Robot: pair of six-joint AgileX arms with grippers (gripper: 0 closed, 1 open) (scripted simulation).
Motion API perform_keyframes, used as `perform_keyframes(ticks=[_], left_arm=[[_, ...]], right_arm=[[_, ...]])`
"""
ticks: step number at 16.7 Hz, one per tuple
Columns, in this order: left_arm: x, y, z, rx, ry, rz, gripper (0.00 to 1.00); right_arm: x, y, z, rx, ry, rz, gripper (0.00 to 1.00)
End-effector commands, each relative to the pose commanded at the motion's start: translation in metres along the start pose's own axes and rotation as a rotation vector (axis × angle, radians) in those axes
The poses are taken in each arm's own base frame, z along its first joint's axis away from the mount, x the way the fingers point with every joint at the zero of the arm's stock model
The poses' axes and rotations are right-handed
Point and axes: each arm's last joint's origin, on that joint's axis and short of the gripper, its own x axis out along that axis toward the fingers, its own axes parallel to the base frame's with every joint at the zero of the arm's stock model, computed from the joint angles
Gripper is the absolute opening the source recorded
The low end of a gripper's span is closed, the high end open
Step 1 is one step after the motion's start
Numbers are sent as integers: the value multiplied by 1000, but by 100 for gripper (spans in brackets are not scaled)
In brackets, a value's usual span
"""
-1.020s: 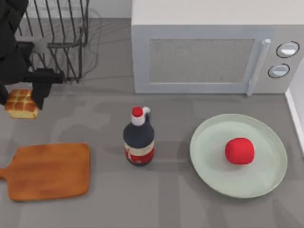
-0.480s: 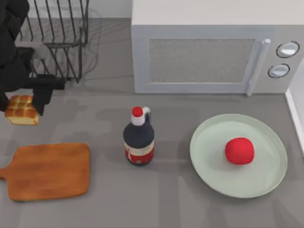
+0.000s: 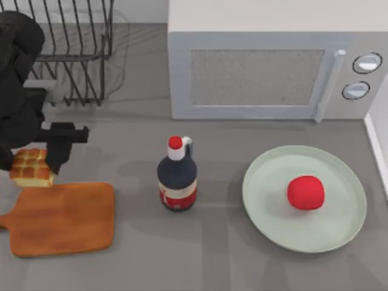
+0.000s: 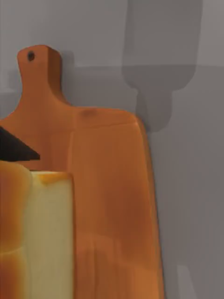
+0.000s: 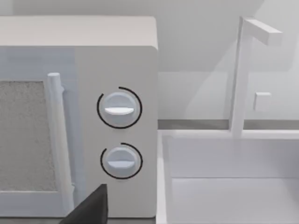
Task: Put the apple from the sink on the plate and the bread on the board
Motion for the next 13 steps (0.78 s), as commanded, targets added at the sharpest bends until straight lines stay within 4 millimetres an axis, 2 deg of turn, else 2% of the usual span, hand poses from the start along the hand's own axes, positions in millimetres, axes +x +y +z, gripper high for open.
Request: perform_keyframes(ticks=[5, 13], left_arm=[[11, -5, -28, -15, 10, 2, 0], [15, -5, -29, -14, 14, 3, 0]], right_arm=[[0, 0, 0, 0, 0, 0, 100], [0, 0, 0, 0, 0, 0, 100]])
